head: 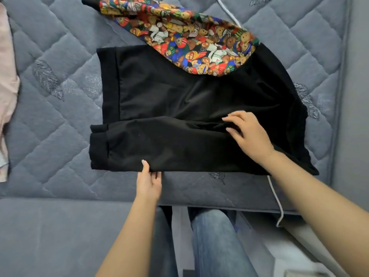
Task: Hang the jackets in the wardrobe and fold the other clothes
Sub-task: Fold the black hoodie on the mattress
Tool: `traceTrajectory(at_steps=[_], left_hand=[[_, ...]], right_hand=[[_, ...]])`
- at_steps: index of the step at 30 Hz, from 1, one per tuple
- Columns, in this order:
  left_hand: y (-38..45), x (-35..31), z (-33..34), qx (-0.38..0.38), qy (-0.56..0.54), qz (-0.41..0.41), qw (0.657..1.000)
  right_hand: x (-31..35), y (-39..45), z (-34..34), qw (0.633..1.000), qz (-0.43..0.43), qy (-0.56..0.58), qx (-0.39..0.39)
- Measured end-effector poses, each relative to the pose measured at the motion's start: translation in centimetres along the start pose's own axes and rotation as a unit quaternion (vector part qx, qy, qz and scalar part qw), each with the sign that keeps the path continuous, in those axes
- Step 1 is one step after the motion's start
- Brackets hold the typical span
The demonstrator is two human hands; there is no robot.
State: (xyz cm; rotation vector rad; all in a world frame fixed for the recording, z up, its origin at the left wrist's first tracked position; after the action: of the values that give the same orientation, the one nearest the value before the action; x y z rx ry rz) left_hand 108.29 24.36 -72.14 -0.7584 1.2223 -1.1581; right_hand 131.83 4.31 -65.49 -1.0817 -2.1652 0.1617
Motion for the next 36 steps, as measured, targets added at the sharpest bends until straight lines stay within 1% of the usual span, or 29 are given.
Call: traceTrajectory(at_steps=[2,4,6,8,9,11,13,15,17,19,20,21,22,24,25,26,27,28,29,30,32,33,34,35,36], left_hand=[[0.4,0.2,0.1,-0.018,-0.011,0.007,1.000],[0.8,0.3,0.0,-0.031,-0.011,0.006,0.999],[1.2,0.3,-0.2,-0.045,-0.007,0.006,0.999],[1.6,0.4,-0.3,-0.046,-0.003,0.012,0.999],[1.7,0.4,-0.2,-0.047,-0.004,0.016,0.999],[2.0,0.4,-0.1,-0.056,-0.011,0.021,0.998],[2.2,0.5,0.1,-0.071,-0.006,0.024,0.997],[2.1,0.1,0.2,-0.076,-0.004,0.041,0.996],[1.8,-1.4,0.6,-0.047,-0.029,0.066,0.996],[1.9,-3.6,0.8,-0.020,-0.062,0.074,0.995],[2.0,-4.8,0.8,-0.011,-0.076,0.073,0.994],[2.2,-5.8,0.9,0.002,-0.083,0.074,0.994],[2.2,-6.7,1.1,0.020,-0.081,0.080,0.993],[2.0,-7.5,1.9,0.061,-0.068,0.090,0.992],[1.9,-7.5,2.3,0.078,-0.065,0.090,0.991],[1.9,-7.5,2.4,0.089,-0.069,0.086,0.990],[1.8,-7.4,2.3,0.093,-0.078,0.078,0.990],[1.8,-7.2,1.8,0.091,-0.084,0.067,0.990],[1.9,-7.0,1.2,0.077,-0.071,0.059,0.993],[1.9,-6.9,0.4,0.046,-0.038,0.055,0.997],[1.5,-6.6,-1.5,-0.069,0.057,0.068,0.994],[0.9,-6.6,-2.3,-0.143,0.104,0.097,0.979],[0.0,-6.9,-2.8,-0.215,0.159,0.149,0.952],[-1.1,-7.4,-2.5,-0.254,0.234,0.224,0.911],[-1.9,-7.8,-1.3,-0.237,0.334,0.303,0.861]], right_hand=[[0.1,3.6,0.3,0.987,-0.081,-0.105,0.089],[-0.4,5.5,1.1,0.953,-0.140,-0.209,0.167],[-0.7,6.4,1.2,0.931,-0.167,-0.261,0.193],[-1.0,7.1,0.6,0.922,-0.189,-0.275,0.197],[-1.3,7.3,0.0,0.923,-0.193,-0.266,0.197],[-2.7,7.9,-1.8,0.945,-0.168,-0.224,0.171],[-4.6,8.5,-3.4,0.966,-0.105,-0.194,0.135],[-5.7,9.0,-3.3,0.971,-0.030,-0.193,0.138],[-5.4,9.0,-2.3,0.969,0.037,-0.204,0.131],[-4.0,8.3,-1.3,0.977,0.074,-0.185,0.075],[-3.0,7.6,-0.8,0.984,0.066,-0.158,0.040],[-1.7,6.8,-0.2,0.990,0.037,-0.134,0.009],[-0.3,5.9,0.4,0.992,-0.013,-0.121,-0.016],[2.7,4.1,2.1,0.983,-0.141,-0.109,-0.050],[4.0,3.0,3.5,0.974,-0.192,-0.109,-0.048],[4.8,2.0,5.1,0.967,-0.221,-0.125,-0.030],[5.3,1.0,6.8,0.963,-0.222,-0.156,0.002],[5.2,0.2,8.3,0.962,-0.193,-0.189,0.035],[4.4,-0.4,9.3,0.965,-0.139,-0.216,0.060],[3.1,-0.8,9.9,0.967,-0.071,-0.230,0.079],[0.5,-1.5,10.1,0.966,0.043,-0.235,0.100],[-0.3,-2.0,10.0,0.965,0.068,-0.236,0.095],[-0.9,-2.6,10.1,0.966,0.072,-0.236,0.081],[-1.0,-3.2,10.3,0.967,0.059,-0.237,0.071],[-1.0,-4.0,10.7,0.968,0.033,-0.240,0.067]])
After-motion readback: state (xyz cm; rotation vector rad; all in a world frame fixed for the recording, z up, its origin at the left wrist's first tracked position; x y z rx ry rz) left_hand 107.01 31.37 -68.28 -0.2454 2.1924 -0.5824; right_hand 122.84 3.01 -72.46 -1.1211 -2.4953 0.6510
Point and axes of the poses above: each hand's wrist, its own y-axis towards the middle knuckle, its own z-axis out of the palm, x = y × z, the point moved 5 cm from there along y, towards the middle knuckle, and after that the axes turned 11 degrees about x, right-handed, at the moved point
